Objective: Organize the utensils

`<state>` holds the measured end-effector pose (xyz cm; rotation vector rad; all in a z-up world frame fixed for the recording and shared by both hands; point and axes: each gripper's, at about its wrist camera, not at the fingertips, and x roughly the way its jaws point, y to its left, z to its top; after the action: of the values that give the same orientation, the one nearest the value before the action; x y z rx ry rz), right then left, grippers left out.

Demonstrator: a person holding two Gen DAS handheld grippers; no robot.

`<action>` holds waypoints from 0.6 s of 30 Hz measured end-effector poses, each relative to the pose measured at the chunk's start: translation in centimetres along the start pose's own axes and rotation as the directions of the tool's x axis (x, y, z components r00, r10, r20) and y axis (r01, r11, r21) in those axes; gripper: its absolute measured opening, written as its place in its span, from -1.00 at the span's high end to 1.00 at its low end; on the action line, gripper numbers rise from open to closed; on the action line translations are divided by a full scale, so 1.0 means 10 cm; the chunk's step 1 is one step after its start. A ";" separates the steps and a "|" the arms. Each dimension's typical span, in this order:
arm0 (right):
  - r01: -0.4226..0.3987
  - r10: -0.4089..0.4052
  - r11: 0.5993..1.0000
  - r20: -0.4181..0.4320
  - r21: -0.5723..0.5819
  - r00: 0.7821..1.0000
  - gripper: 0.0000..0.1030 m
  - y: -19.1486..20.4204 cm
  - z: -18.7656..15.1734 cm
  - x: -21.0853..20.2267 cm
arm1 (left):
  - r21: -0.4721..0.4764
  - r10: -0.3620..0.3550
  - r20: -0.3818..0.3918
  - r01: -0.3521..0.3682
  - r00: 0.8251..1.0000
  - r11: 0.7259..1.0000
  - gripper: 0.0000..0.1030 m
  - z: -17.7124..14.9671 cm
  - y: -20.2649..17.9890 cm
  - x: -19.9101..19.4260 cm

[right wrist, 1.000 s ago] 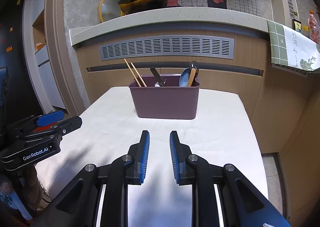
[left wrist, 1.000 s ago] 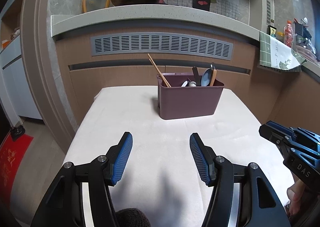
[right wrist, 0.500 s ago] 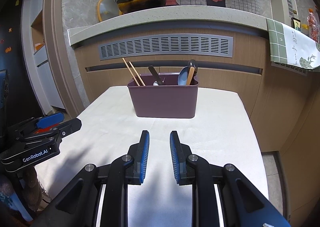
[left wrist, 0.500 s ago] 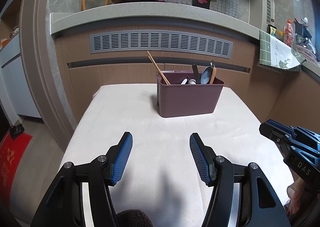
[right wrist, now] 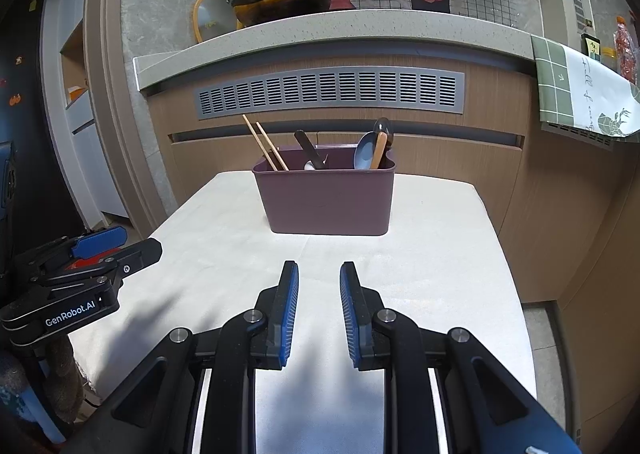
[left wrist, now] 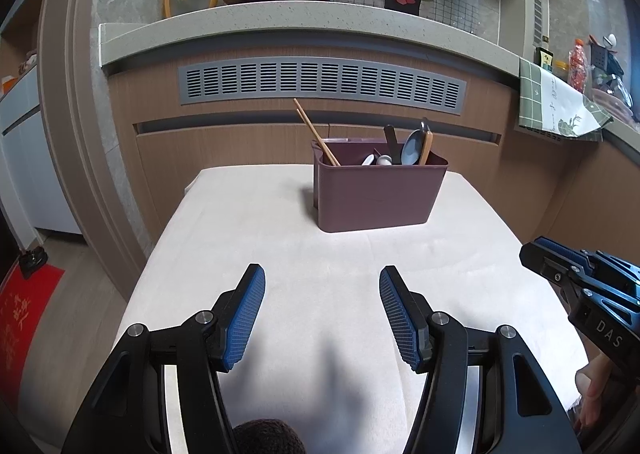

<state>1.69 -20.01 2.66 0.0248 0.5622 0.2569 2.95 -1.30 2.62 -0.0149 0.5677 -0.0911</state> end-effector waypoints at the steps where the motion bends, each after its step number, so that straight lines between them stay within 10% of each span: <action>1: 0.000 0.000 1.000 0.001 0.000 1.000 0.61 0.00 0.00 0.00 | 0.001 0.000 -0.001 0.000 1.000 1.000 -0.17 0.00 0.00 0.00; 18: 0.020 -0.020 1.000 -0.003 0.005 1.000 0.60 -0.03 0.00 0.02 | 0.000 -0.001 -0.017 0.001 1.000 1.000 -0.17 -0.02 0.00 0.07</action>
<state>1.91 -20.19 2.47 0.0235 0.5660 0.2358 3.40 -1.32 2.05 -0.0149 0.5852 -0.0925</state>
